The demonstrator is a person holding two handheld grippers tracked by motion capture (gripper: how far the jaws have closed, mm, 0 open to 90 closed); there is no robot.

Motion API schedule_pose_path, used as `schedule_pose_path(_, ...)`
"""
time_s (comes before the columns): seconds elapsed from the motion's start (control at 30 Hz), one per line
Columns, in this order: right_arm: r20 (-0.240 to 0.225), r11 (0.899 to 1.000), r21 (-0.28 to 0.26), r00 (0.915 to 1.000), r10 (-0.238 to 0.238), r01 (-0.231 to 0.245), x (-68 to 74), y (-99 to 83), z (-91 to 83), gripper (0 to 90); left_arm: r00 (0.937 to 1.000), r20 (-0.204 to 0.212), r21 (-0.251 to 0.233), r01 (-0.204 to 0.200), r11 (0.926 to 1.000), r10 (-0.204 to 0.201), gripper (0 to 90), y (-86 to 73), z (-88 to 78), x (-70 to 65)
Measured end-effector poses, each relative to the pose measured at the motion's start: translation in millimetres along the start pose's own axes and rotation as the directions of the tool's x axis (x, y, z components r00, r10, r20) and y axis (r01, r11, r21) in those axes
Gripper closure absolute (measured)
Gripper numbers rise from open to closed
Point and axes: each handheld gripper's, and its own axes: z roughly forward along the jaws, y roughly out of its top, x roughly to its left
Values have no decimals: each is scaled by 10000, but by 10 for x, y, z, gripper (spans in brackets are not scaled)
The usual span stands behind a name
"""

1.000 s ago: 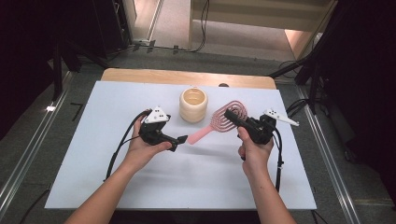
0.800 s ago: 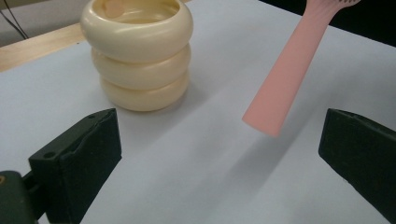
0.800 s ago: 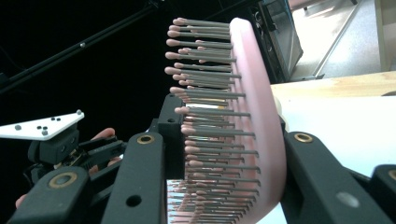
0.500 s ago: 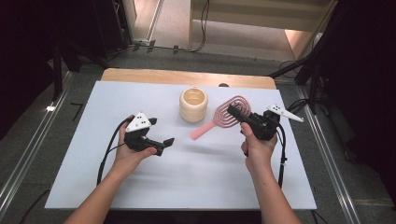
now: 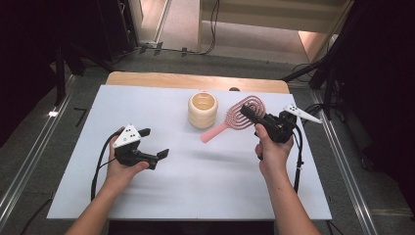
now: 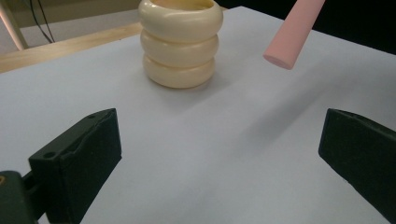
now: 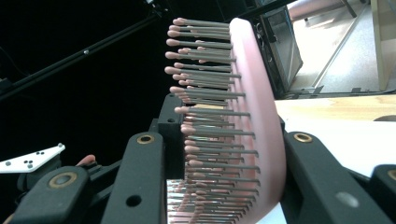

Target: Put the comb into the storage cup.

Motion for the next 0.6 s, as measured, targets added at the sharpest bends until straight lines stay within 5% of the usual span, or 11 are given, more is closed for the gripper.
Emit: schedule_pose_path(0.6,5,9996,-188,9998,-215,215,24,160,22,623,9968,-780,-516,127,9986,-167,0,-302,-437,138)
